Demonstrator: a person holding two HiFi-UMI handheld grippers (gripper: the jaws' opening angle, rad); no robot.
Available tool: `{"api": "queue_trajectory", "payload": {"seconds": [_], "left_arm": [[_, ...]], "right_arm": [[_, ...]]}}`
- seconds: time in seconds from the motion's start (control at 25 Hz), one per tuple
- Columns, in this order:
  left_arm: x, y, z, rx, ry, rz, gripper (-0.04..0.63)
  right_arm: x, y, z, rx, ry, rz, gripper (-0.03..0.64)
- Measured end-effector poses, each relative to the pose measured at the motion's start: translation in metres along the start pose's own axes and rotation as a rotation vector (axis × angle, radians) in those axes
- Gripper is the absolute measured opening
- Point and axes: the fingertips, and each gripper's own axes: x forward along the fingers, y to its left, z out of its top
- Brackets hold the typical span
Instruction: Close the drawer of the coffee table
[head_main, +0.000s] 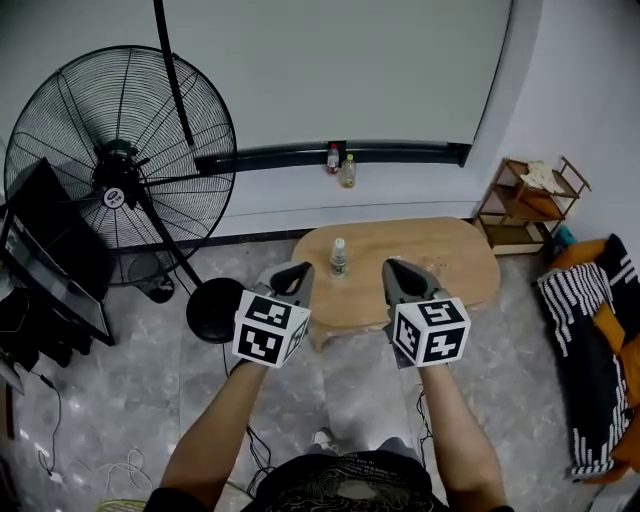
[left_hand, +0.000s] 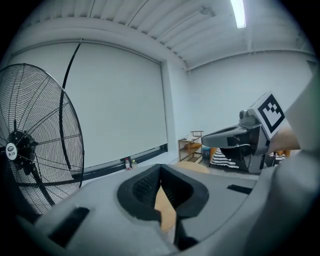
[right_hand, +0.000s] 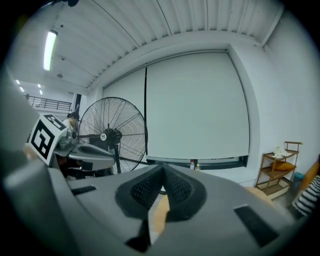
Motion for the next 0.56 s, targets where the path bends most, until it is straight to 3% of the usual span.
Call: {"api": "queue_trajectory", "payload": {"seconds": [0.56], "left_arm": [[-0.0006, 0.0053, 0.0011, -0.002, 0.001, 0.004, 0.003]], "right_arm": [[-0.0006, -0.002, 0.0005, -0.003, 0.001, -0.012, 0.005]]}}
